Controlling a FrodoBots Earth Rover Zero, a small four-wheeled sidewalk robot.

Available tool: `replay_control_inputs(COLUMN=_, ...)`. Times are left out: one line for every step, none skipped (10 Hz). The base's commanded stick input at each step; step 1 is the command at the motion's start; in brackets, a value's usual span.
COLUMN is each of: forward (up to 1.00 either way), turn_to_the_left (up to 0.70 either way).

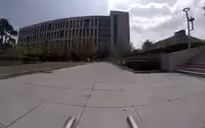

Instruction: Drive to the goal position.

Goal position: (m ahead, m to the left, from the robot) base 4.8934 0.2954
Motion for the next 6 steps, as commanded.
replay_control_inputs(forward=1.00, turn_to_the_left=0.00)
replay_control_inputs(forward=1.00, turn_to_the_left=0.15)
replay_control_inputs(forward=1.00, turn_to_the_left=0.12)
replay_control_inputs(forward=1.00, turn_to_the_left=0.00)
replay_control_inputs(forward=1.00, turn_to_the_left=0.00)
replay_control_inputs(forward=1.00, turn_to_the_left=0.00)
